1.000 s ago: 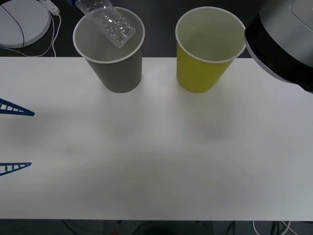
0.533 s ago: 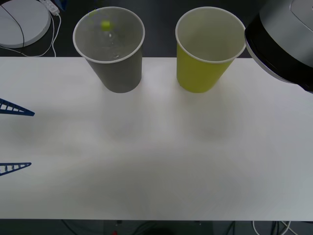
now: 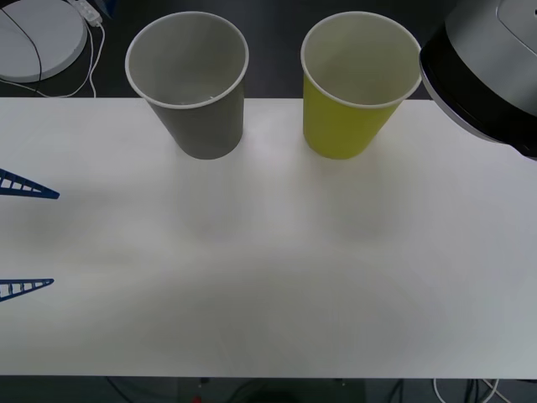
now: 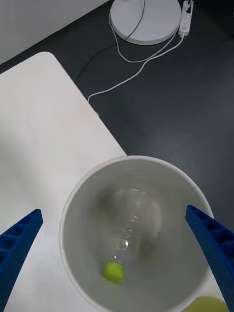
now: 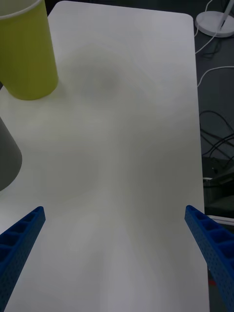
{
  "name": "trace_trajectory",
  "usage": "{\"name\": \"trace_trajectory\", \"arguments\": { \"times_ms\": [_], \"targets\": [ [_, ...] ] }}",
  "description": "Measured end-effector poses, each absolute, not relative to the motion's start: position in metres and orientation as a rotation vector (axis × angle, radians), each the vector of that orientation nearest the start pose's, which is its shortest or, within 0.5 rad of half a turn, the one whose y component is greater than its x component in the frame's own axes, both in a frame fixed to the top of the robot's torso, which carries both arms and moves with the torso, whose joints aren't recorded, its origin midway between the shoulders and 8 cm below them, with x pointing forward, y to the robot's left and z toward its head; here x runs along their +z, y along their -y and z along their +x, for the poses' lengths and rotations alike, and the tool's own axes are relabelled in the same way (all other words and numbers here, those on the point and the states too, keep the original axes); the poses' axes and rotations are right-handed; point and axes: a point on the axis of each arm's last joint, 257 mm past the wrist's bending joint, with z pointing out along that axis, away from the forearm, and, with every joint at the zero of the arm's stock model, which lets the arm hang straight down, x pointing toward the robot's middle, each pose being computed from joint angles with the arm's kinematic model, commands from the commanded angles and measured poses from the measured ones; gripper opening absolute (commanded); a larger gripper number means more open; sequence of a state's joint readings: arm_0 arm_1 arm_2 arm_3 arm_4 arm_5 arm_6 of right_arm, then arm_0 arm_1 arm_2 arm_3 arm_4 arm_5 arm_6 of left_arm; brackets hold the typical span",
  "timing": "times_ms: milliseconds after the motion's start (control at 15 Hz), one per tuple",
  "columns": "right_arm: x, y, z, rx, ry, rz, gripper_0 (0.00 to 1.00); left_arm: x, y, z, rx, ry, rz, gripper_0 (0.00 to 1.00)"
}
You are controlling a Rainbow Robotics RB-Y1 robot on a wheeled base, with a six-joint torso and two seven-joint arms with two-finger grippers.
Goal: Put the can into the green bin and the plastic bottle into the gray bin
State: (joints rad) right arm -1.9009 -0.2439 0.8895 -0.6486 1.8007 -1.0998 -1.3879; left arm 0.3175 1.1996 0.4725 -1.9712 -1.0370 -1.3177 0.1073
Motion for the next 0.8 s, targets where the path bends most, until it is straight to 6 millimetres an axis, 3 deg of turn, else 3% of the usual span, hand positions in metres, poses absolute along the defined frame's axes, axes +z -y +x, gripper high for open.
{"name": "trace_trajectory", "arguments": {
  "times_ms": [800],
  "targets": [
    [0.072,-0.123,0.566,0.245,-1.866,-1.271,1.00,-0.098,-0.294,0.310,-0.386,-1.561,1.588,1.00]
  ]
}}
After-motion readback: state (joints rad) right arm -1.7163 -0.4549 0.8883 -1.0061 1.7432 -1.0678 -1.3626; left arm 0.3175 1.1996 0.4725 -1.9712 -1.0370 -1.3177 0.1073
